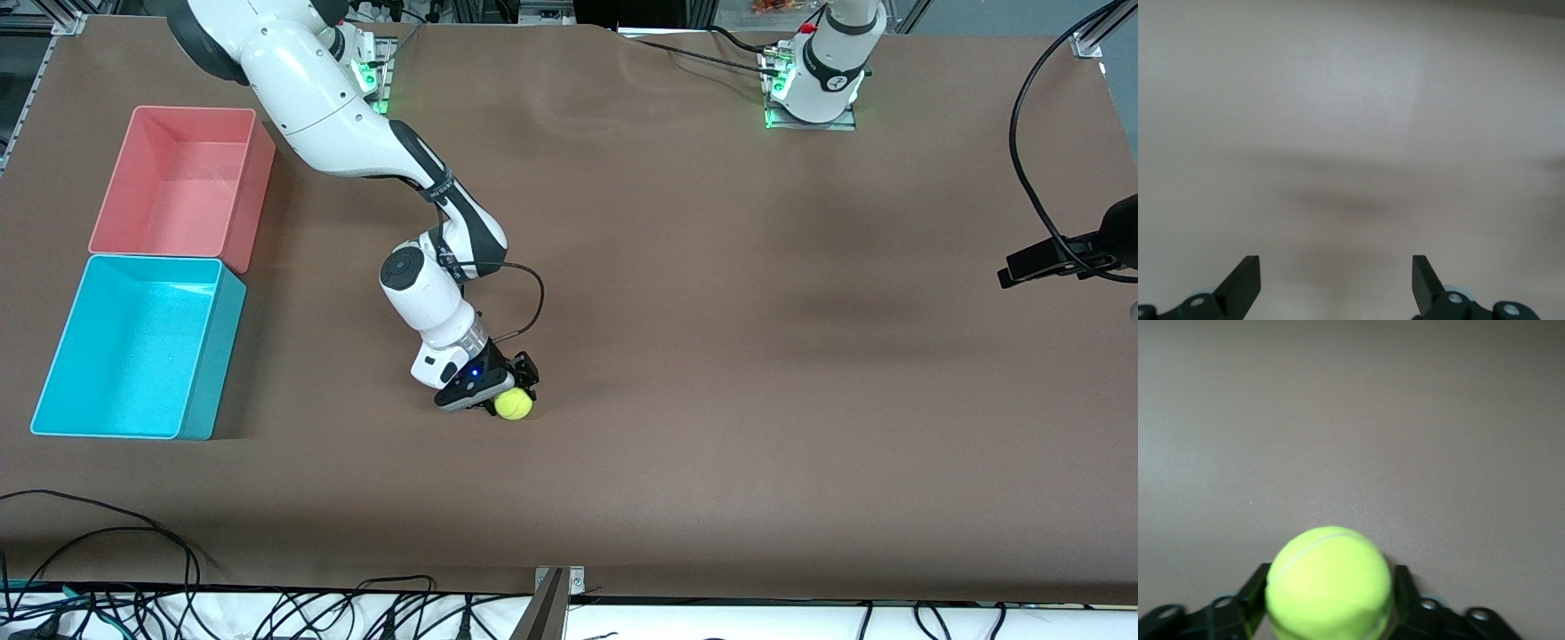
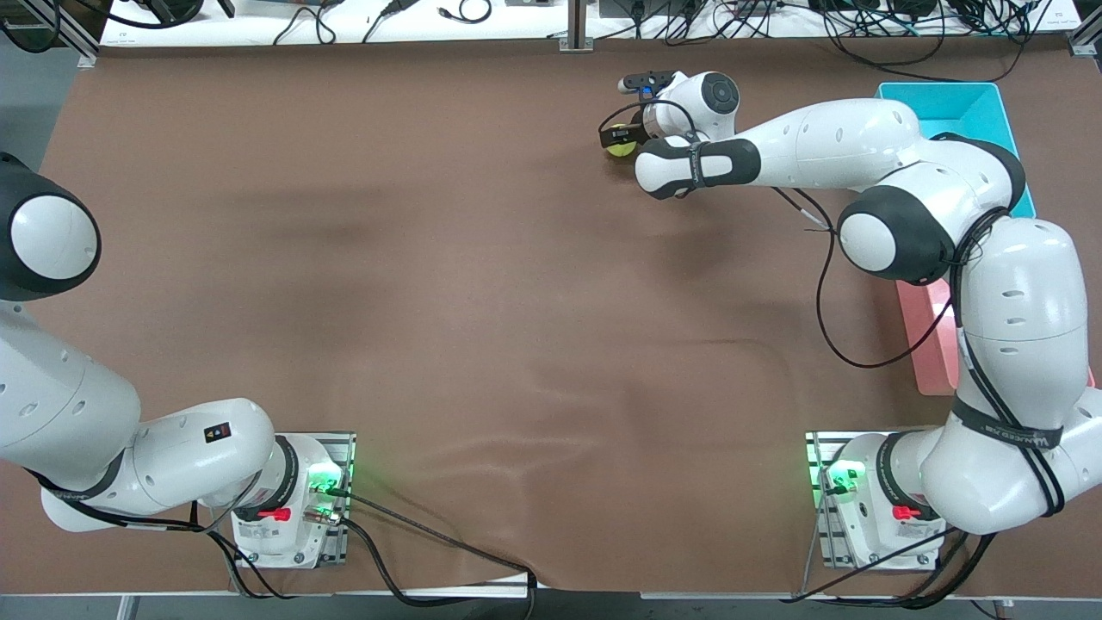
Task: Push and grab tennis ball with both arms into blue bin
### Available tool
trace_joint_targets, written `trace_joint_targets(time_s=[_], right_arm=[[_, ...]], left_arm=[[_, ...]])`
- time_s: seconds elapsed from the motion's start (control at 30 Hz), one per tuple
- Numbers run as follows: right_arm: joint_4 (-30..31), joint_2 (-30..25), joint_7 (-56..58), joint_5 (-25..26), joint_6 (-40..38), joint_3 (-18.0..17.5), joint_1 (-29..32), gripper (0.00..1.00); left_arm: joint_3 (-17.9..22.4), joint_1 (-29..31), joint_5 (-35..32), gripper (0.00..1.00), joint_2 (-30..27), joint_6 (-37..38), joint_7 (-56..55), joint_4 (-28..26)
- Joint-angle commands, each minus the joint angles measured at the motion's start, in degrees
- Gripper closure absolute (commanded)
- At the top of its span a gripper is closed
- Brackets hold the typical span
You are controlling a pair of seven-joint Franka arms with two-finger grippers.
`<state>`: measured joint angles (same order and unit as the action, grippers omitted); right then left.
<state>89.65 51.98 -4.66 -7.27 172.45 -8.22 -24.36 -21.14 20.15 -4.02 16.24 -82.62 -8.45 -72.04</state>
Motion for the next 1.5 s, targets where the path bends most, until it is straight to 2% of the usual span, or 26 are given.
trace_joint_targets(time_s=[0.0, 0.17, 0.37, 0.7, 0.87, 1.1, 1.33, 1.47], right_arm=[[-1.7, 1.0, 0.5, -0.8, 0.5, 0.0, -0.2, 0.79], [-1.8, -0.4, 0.8, -0.6, -0.6, 0.1, 1.0, 0.81], [-1.8, -2.5, 0.6, -0.8, -6.2, 0.2, 1.4, 0.81], [-1.9, -9.9, 0.6, -0.3, -25.4, 0.6, 3.5, 0.81], [-1.9, -14.1, 1.5, -0.3, -36.3, 3.6, 3.7, 0.81], [-1.9, -19.4, 1.2, 0.1, -49.8, 5.8, 3.7, 0.81], [-1.8, -23.9, 1.2, 7.0, -61.0, 9.0, 3.7, 0.8], [-1.8, -26.1, 1.1, 10.2, -66.2, 11.2, 3.7, 0.79]], left_arm=[[-0.1, 0.2, 0.8, 0.0, -0.2, 0.1, 1.3, 0.8], [-0.1, 0.2, 0.7, 0.0, -0.2, 0.1, 1.3, 0.8], [-0.1, 0.2, 0.7, 0.0, -0.2, 0.1, 1.3, 0.8], [0.0, 0.2, 0.8, 0.0, -0.2, 0.1, 1.2, 0.8], [0.0, 0.2, 0.9, 0.0, -0.4, 0.1, 1.2, 0.8], [0.0, 0.2, 0.9, 0.0, -0.6, 0.1, 1.2, 0.8], [1.0, -0.6, 1.0, 0.0, -2.8, -1.0, 1.2, -0.8], [5.7, -4.5, 1.8, 0.0, -4.6, -1.1, 1.2, -2.7]])
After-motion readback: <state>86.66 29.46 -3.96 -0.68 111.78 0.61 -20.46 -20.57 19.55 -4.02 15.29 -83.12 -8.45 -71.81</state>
